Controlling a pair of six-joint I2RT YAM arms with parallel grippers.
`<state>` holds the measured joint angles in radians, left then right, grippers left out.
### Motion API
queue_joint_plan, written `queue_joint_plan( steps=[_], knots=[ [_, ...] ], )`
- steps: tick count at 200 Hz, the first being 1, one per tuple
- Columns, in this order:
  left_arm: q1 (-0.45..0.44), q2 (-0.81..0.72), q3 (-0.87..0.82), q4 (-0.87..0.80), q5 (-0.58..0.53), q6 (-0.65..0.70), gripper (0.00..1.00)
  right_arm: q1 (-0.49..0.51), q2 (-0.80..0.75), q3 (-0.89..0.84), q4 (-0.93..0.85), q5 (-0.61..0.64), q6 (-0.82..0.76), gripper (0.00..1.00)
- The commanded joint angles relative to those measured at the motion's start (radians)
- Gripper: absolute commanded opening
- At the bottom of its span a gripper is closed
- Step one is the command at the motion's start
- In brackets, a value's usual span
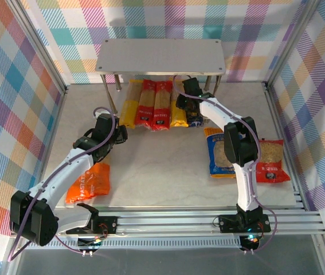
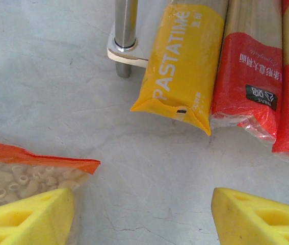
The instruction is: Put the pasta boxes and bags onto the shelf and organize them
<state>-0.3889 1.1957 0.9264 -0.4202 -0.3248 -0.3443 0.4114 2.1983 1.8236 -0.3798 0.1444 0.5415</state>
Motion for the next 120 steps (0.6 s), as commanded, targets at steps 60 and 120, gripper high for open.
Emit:
queue_joint_plan(
  steps=[60,120],
  knots=[
    [0.012,-0.024,-0.016,0.017,-0.028,0.008,0.71,-0.019,-0.145,-0.11,-0.088,-0.047,-0.095,0.68],
    [0.011,-0.019,-0.026,0.019,-0.036,0.01,0.71,-0.02,-0.353,-0.295,-0.083,-0.016,-0.12,0.67]
  ],
)
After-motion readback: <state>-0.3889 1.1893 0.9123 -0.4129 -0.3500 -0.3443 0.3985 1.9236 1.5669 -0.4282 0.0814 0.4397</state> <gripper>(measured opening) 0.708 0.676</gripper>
